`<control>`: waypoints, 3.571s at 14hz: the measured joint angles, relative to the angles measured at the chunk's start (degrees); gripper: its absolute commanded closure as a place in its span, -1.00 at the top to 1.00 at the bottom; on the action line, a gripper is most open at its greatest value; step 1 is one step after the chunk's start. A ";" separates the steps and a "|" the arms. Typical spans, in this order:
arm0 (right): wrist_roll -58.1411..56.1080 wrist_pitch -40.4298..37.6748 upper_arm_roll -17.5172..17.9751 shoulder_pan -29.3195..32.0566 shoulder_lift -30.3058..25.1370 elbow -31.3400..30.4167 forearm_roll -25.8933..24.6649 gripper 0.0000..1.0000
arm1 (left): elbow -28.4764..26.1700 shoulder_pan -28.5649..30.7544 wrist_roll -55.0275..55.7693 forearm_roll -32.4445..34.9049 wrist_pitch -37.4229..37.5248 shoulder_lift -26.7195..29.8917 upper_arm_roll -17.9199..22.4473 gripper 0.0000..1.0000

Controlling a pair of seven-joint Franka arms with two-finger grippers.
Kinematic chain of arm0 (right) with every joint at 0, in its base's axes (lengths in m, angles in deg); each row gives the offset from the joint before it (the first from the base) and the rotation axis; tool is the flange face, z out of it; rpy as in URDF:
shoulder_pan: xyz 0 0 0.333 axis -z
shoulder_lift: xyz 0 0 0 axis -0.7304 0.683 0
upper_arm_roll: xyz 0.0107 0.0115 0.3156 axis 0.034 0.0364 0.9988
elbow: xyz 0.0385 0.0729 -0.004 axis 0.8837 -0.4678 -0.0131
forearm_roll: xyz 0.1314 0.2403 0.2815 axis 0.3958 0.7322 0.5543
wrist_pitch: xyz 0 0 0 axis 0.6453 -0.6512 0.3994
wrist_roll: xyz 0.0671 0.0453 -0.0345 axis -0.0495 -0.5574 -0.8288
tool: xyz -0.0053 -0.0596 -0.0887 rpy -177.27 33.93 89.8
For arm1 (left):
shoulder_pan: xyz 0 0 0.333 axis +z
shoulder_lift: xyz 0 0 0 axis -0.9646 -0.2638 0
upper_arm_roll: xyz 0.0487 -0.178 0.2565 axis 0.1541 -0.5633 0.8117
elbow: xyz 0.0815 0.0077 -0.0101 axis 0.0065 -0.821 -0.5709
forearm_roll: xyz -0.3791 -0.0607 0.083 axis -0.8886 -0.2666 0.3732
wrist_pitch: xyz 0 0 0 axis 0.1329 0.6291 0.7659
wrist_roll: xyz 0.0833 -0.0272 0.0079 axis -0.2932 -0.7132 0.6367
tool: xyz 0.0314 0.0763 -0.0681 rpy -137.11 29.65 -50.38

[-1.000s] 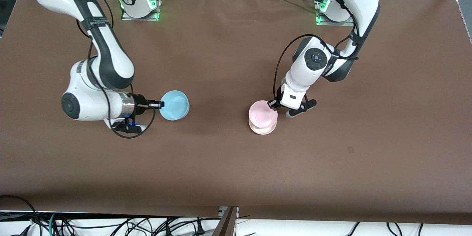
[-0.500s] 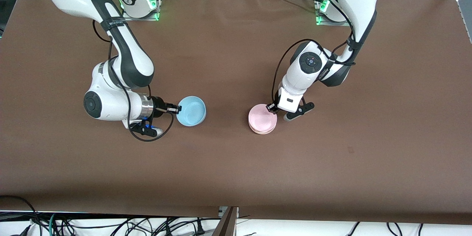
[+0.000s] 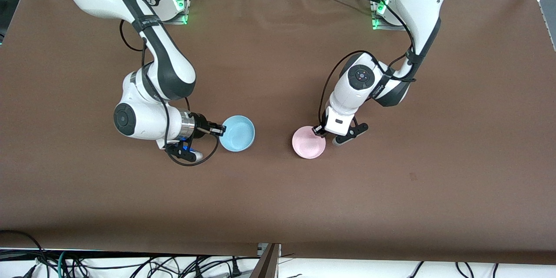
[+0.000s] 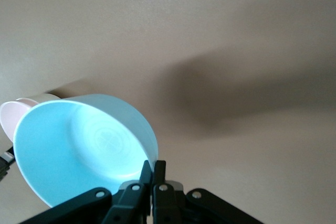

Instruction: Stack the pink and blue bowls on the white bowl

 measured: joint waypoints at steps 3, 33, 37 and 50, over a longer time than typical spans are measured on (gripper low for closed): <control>1.95 1.93 0.00 -0.90 0.50 0.05 0.09 -1.00 | 0.18 0.00 0.11 0.00 0.00 -0.03 0.00 -0.16; 37.07 15.20 -6.77 -23.92 18.82 23.26 -4.37 -1.00 | 41.74 12.84 -37.39 -1.82 71.11 9.26 0.01 0.03; 37.10 15.65 -6.81 -25.05 19.66 23.40 -4.58 -1.00 | 39.22 14.39 -43.06 -1.82 71.28 11.53 0.01 0.05; 37.12 15.89 -6.86 -26.34 21.30 23.44 -6.52 -1.00 | 16.45 18.54 -50.24 -1.84 61.06 27.00 -0.04 0.46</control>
